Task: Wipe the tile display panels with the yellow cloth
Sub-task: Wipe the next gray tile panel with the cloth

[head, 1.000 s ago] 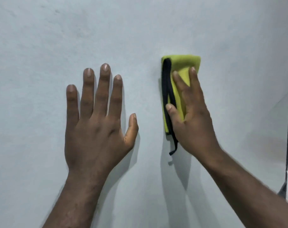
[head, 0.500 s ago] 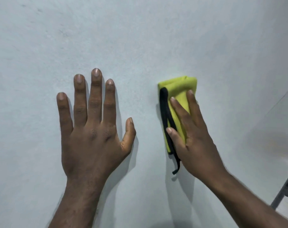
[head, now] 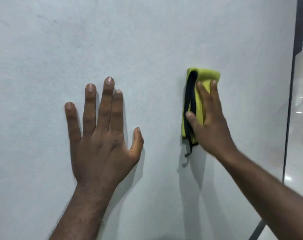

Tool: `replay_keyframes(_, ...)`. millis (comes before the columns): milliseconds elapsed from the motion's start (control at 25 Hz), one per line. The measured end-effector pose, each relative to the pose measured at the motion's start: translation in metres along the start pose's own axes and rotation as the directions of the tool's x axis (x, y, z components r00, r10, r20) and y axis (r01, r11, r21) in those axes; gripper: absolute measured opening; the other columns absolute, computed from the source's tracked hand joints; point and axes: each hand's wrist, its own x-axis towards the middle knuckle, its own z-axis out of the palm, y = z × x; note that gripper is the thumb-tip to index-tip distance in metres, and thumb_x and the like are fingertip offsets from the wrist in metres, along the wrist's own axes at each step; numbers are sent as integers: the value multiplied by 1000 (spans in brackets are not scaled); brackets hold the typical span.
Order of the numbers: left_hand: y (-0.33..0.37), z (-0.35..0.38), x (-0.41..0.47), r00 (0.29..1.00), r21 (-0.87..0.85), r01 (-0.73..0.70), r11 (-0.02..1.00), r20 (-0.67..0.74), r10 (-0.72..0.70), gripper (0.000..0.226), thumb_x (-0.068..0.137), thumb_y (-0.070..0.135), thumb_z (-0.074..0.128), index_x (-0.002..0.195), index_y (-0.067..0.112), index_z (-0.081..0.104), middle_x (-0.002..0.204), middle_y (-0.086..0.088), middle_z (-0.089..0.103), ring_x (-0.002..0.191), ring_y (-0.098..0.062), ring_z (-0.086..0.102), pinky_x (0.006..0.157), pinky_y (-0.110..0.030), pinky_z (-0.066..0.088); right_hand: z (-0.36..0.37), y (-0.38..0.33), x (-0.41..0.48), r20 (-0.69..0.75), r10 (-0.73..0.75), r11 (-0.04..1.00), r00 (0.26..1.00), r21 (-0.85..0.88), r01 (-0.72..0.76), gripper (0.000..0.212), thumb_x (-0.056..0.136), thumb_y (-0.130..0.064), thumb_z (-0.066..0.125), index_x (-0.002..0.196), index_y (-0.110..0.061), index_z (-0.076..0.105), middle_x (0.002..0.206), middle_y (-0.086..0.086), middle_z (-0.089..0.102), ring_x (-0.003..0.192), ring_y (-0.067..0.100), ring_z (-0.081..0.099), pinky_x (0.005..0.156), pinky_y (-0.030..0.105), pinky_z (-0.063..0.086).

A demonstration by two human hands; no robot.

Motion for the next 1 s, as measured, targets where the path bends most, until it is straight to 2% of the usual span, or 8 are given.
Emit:
replay_keyframes(80, 11, 0, 11, 1000, -18, -12, 1000, 13, 13, 86, 106, 53, 46, 175, 16, 12, 183, -2, 2, 169, -29, 1, 135, -60, 0, -18, -7, 45, -38, 53, 997, 998, 56, -51, 79, 107, -25, 60, 167, -48, 15, 177, -15, -12, 164, 9, 0, 131, 43, 25)
replay_keyframes(240, 44, 13, 40, 999, -18, -49, 999, 12, 49, 87, 106, 53, 46, 175, 13, 10, 183, -4, 2, 169, -27, 1, 135, -60, 1, -18, 18, 18, 123, -213, 971, 969, -83, 224, 80, 106, -31, 61, 166, -50, 12, 174, -22, -17, 164, 10, -6, 119, 13, 15)
replay_keyframes(400, 78, 29, 83, 990, -16, -137, 990, -44, 136, 78, 108, 44, 47, 172, 8, 22, 181, -9, 14, 169, -29, 9, 135, -58, 8, -60, 52, 112, -30, 27, 999, 999, 26, -26, 80, 106, -33, 60, 165, -53, 9, 176, -17, -16, 165, 16, 1, 129, 49, 26)
replay_keyframes(480, 100, 37, 111, 989, -24, -134, 991, -69, 132, 74, 110, 44, 45, 172, 8, 26, 181, -10, 16, 168, -28, 11, 135, -61, 9, -74, 50, 149, -28, -4, 1000, 1000, -2, 4, 81, 108, -31, 57, 166, -53, 5, 175, -18, -19, 165, 17, -3, 129, 46, 23)
replay_keyframes(640, 136, 50, 148, 987, -10, -132, 991, -98, 131, 76, 109, 45, 47, 171, 7, 26, 181, -10, 15, 168, -29, 10, 135, -60, 10, -77, 86, 105, 135, -244, 954, 960, -146, 263, 82, 109, -33, 56, 165, -54, 0, 170, -24, -28, 163, 13, -15, 117, 22, 11)
replay_keyframes(800, 171, 62, 166, 987, -89, -118, 989, -118, 107, 78, 106, 44, 52, 171, 7, 29, 180, -10, 19, 168, -28, 14, 134, -61, 12, -109, 120, 179, 58, 40, 999, 998, 21, -41, 80, 110, -28, 54, 165, -55, 2, 173, -16, -26, 163, 16, -16, 133, 44, 4)
replay_keyframes(920, 181, 71, 163, 991, 34, -92, 995, -92, 94, 78, 110, 46, 45, 172, 5, 22, 181, -11, 15, 168, -28, 10, 134, -64, 10, -107, 111, 189, 63, -231, 972, 971, -29, 233, 74, 111, -26, 46, 170, -38, 2, 175, -2, -26, 161, 19, -25, 132, 43, -9)
replay_keyframes(1000, 181, 76, 158, 990, 85, -101, 991, -87, 109, 78, 111, 47, 41, 172, 5, 19, 181, -12, 12, 168, -29, 8, 133, -65, 9, -98, 133, 154, 186, -333, 930, 924, -94, 354, 73, 112, -34, 44, 169, -38, -1, 174, -4, -29, 160, 18, -28, 130, 42, -10)
